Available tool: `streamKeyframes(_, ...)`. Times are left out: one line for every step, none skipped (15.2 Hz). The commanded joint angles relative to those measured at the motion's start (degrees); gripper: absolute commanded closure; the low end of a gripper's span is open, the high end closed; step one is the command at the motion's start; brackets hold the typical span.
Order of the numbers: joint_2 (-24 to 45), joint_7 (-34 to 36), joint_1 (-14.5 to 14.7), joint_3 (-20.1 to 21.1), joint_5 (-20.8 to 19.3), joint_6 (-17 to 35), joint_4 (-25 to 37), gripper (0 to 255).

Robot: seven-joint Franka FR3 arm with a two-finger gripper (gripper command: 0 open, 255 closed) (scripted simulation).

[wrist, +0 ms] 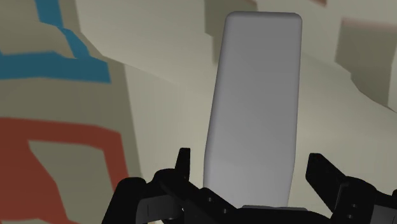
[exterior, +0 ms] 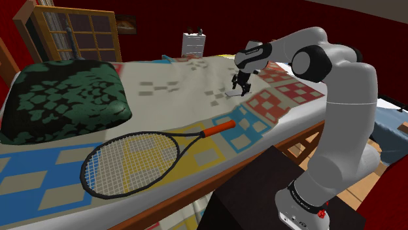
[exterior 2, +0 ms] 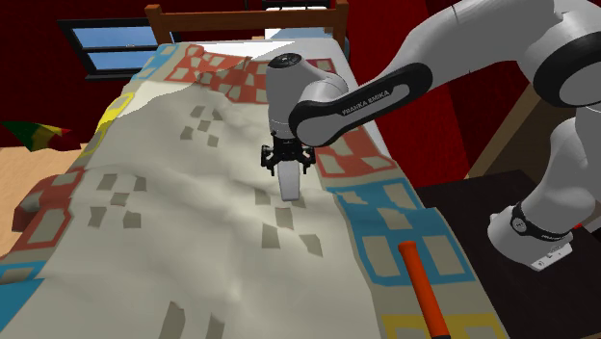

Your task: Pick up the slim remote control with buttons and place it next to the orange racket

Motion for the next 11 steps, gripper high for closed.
streamKeyframes(0.0,0.0,0.0,0.0,0.0,0.0,0.0,0)
streamKeyframes(0.0,0.0,0.0,0.0,0.0,0.0,0.0,0)
streamKeyframes(0.0,0.0,0.0,0.0,0.0,0.0,0.0,255)
streamKeyframes(0.0,0.0,0.0,0.0,0.0,0.0,0.0,255)
streamKeyframes(0.0,0.0,0.0,0.0,0.0,0.0,0.0,255)
streamKeyframes(0.0,0.0,0.0,0.0,0.0,0.0,0.0,255)
streamKeyframes(0.0,0.0,0.0,0.0,0.0,0.0,0.0,255)
streamKeyframes(0.0,0.0,0.0,0.0,0.0,0.0,0.0,255)
streamKeyframes(0.0,0.0,0.0,0.0,0.0,0.0,0.0,255)
streamKeyframes(0.0,0.0,0.0,0.0,0.0,0.0,0.0,255)
streamKeyframes(0.0,0.0,0.0,0.0,0.0,0.0,0.0,255)
